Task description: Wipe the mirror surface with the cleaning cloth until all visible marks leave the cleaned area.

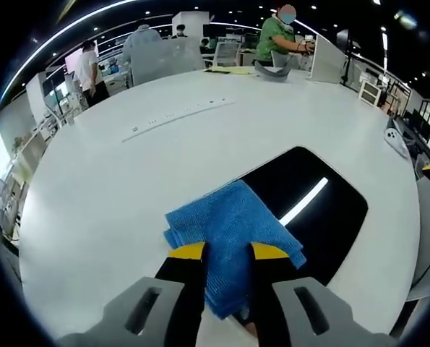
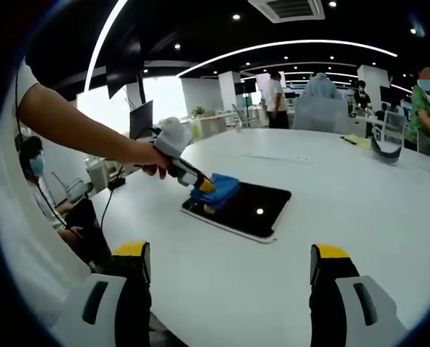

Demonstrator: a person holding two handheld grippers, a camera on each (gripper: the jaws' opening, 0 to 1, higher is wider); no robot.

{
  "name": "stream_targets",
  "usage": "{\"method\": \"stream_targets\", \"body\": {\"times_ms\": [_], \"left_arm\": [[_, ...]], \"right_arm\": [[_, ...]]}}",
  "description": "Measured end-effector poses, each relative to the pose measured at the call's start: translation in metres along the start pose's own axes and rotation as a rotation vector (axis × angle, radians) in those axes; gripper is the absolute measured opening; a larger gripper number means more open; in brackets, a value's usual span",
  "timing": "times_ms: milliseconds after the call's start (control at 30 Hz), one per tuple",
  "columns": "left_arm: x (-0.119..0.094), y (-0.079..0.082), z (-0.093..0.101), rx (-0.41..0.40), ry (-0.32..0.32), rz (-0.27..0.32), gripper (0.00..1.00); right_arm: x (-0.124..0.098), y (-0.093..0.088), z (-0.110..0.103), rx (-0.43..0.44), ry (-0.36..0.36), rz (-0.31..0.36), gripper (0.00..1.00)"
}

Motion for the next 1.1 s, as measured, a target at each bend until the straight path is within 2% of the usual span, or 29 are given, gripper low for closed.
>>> {"method": "stream_targets", "body": {"times_ms": [933, 1100], "left_arm": [[-0.014, -0.013, 0.016, -0.008, 0.003, 0.003, 0.21], [-0.016, -0.017, 0.019, -0.013, 0.007, 0.01, 0.21]], "right_arm": [[0.005, -0.001, -0.007, -0.018, 0.043, -0.008, 0.91], [0.009, -0.006, -0.007, -0.019, 0.056, -0.019, 0.91]]}}
Point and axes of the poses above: the point that each gripper's makers call its tool centre point, and the gripper's own axes: x roughly forward along the fingers, z roughly to its right, y roughly out of its top, the point moved 6 cm from there along -x, roughly backward along the fingers, and after that the axes turned 11 degrees about x, right-handed, at the moved point
